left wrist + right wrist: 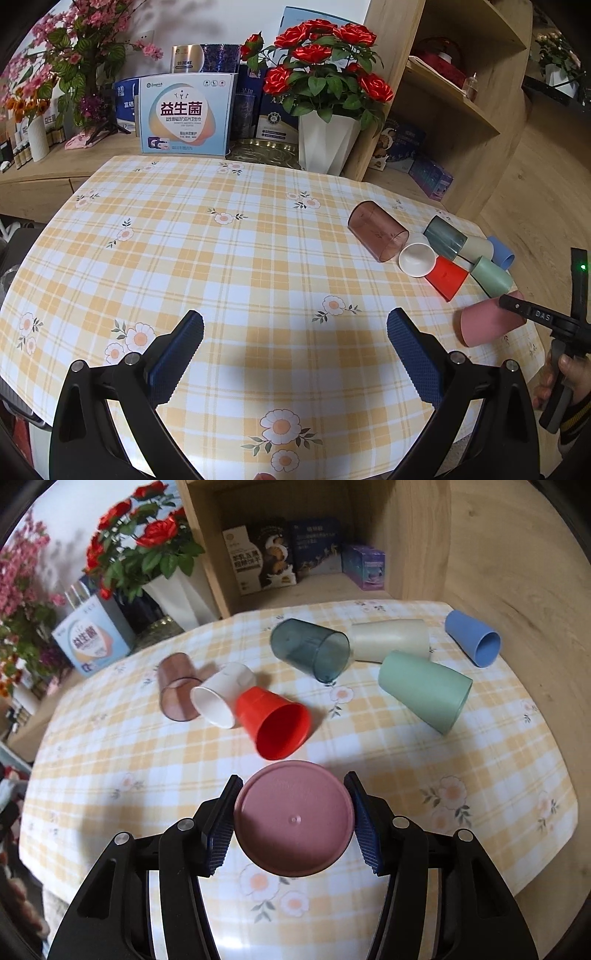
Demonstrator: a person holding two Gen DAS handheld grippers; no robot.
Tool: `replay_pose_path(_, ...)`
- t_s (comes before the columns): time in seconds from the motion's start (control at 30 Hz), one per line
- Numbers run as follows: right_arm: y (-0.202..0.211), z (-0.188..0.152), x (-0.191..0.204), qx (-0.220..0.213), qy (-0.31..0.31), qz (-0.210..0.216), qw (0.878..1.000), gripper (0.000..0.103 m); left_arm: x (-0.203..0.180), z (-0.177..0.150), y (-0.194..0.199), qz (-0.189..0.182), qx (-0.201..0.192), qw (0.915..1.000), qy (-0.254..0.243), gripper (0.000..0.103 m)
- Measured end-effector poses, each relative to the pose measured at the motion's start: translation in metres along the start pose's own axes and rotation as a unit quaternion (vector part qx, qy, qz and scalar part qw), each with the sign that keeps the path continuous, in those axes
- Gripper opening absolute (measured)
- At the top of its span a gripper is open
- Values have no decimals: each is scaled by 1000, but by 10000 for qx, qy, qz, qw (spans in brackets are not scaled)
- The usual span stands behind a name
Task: Flip cup upside down
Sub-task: 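Lift the pink cup with the right gripper and rotate it bottom up, then set the pink cup rim-down on the table and open the right gripper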
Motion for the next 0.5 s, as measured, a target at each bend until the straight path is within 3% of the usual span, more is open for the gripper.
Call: replay_pose_path(0.5, -22, -3, 21, 61, 721, -545, 9959, 54, 4, -1, -4, -58, 48, 9999, 69, 97)
Point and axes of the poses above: each gripper's, at about its wrist camera, not at the fingertips, and y roughly against the way its jaws point, x to its left, z to its top, the point moved 1 cm from there along -y, roughly the way its jaws point, and after that the axes turned 15 degrees about z, right-handed, at the moved point
